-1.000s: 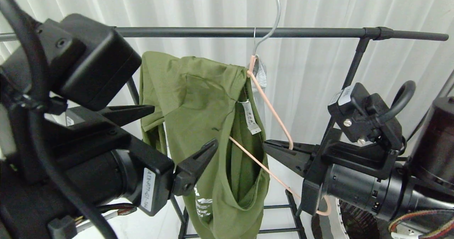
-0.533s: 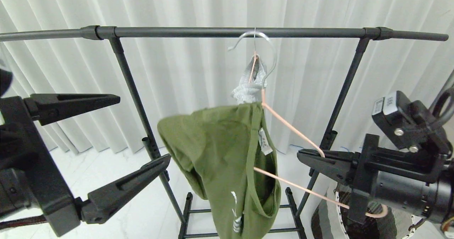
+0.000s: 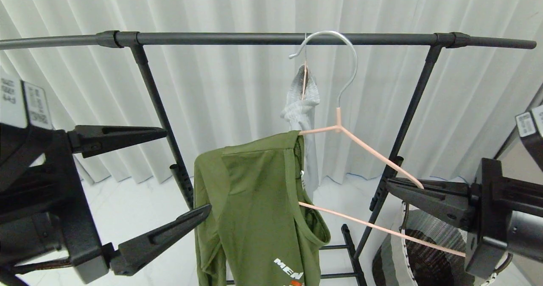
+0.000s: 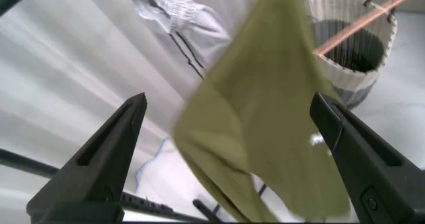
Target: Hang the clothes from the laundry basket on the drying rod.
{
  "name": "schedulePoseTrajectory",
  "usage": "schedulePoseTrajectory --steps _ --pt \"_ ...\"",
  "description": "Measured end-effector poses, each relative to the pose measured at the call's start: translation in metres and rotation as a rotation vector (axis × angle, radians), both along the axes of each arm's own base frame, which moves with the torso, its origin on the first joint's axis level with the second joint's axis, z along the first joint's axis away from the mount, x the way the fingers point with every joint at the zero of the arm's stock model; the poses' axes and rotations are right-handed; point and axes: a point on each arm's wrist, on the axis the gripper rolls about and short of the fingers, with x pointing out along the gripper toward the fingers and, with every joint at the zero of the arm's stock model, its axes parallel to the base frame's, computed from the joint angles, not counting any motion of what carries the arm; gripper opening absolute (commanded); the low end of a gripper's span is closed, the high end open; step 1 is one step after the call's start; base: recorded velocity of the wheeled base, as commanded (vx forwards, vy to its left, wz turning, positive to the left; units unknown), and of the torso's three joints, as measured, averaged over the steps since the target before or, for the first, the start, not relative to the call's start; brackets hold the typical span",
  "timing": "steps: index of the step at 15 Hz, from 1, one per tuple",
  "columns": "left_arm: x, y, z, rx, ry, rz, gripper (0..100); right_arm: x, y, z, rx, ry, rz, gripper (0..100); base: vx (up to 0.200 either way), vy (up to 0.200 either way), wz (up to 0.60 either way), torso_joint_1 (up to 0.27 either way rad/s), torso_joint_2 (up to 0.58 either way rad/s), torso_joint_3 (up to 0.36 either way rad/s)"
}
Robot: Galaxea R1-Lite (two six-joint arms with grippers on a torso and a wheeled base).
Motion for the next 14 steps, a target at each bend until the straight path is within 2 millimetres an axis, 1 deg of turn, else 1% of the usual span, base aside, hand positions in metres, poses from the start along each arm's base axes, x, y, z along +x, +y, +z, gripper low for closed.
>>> schedulePoseTrajectory --steps 1,4,6,10,14 --pt "0.004 0.0 -0.001 -0.006 -0.001 -0.005 100 -0.002 -0.003 -0.002 -0.004 -0.011 0.001 0 0.0 0.0 0.0 0.0 0.0 0.0" --pt "0.011 -0.007 -0.003 0.0 0.018 -0.129 100 -0.008 -0.01 -0.003 -0.011 -0.046 0.007 0 0.0 0.0 0.0 0.0 0.0 0.0" --pt "0.02 -0.015 -0.002 0.015 0.023 -0.185 100 -0.01 -0.012 -0.002 -0.023 -0.086 0.017 0 0.0 0.0 0.0 0.0 0.0 0.0" --pt "0.045 -0.036 0.003 0.024 0.047 -0.232 100 -0.013 -0.011 0.001 -0.03 -0.126 0.061 0 0.0 0.0 0.0 0.0 0.0 0.0" --pt "0.057 -0.047 -0.008 0.042 0.102 -0.279 100 -0.015 -0.009 0.003 -0.026 -0.136 0.077 0 0.0 0.0 0.0 0.0 0.0 0.0"
